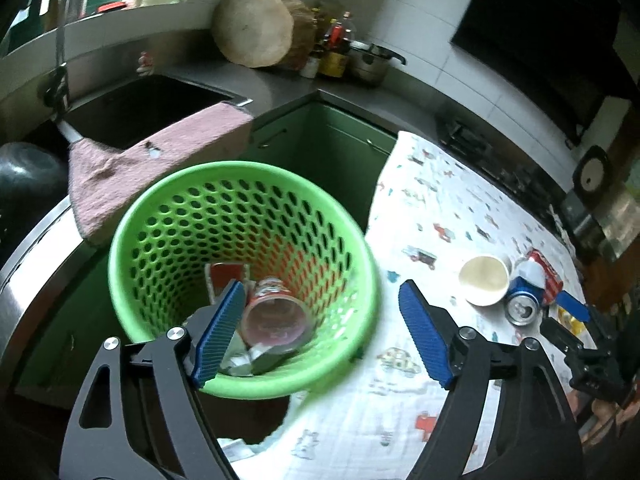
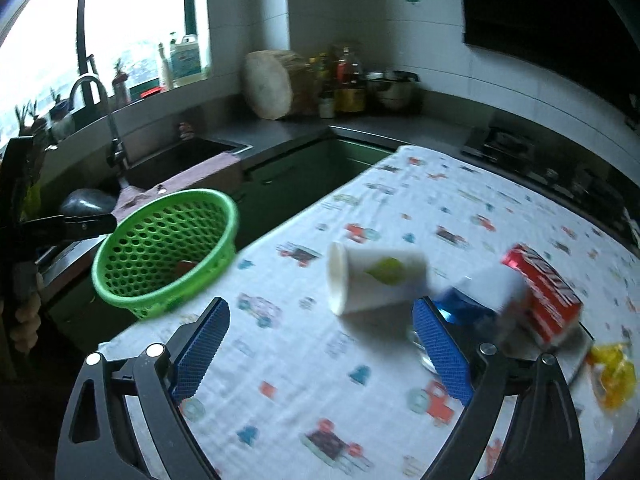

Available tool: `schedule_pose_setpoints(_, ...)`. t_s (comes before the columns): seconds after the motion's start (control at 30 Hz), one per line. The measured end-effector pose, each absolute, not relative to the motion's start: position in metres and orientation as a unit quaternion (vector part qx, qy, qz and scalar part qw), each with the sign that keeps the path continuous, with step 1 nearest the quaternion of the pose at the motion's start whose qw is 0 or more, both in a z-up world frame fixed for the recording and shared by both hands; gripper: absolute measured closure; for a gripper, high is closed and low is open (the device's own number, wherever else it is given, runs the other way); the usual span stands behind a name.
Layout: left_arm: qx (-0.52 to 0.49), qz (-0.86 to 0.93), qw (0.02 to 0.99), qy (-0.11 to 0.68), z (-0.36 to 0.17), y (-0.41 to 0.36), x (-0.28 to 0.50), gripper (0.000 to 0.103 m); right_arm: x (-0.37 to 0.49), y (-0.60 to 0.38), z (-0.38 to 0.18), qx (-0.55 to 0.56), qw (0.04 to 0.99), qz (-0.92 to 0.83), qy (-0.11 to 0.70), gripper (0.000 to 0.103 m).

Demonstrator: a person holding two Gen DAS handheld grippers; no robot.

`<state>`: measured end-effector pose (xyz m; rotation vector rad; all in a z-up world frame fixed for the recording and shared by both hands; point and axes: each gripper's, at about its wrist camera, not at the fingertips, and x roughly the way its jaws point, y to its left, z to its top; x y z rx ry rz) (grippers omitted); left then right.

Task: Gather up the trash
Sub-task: 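Move the left tool to the white paper cup while the right tool moves to the black box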

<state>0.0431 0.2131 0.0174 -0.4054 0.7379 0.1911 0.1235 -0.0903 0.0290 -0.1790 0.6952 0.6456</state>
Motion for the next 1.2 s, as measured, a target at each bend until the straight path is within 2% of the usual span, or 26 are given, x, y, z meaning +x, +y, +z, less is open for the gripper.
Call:
schedule_pose_setpoints(0.37,-0.164,0.048,0.912,0.374,0.019,0.152,0.071,0.019,0.13,-0.166,0.022,-0.069,0.901,0.247,0.349,0.013)
schedule_pose_setpoints(0.43,-0.155,0.041,0.912,0.378,0.019,0.14,0.075,0.012,0.133,-0.176,0.019,-0.064,0.901,0.243,0.354,0.013)
schedule_pose_setpoints(0.8,-0.12,0.024,0.913,0.389,0.018,0.098,0.106,0.01,0.159,-0.196,0.006,-0.035,0.89,0.24,0.387,0.012)
schedule_pose_setpoints(1.2,-0.126,-0.022,0.909,0.396,0.007,0.064,0.156,0.007,0.178,-0.201,0.0,-0.006,0.88,0.237,0.411,0.012)
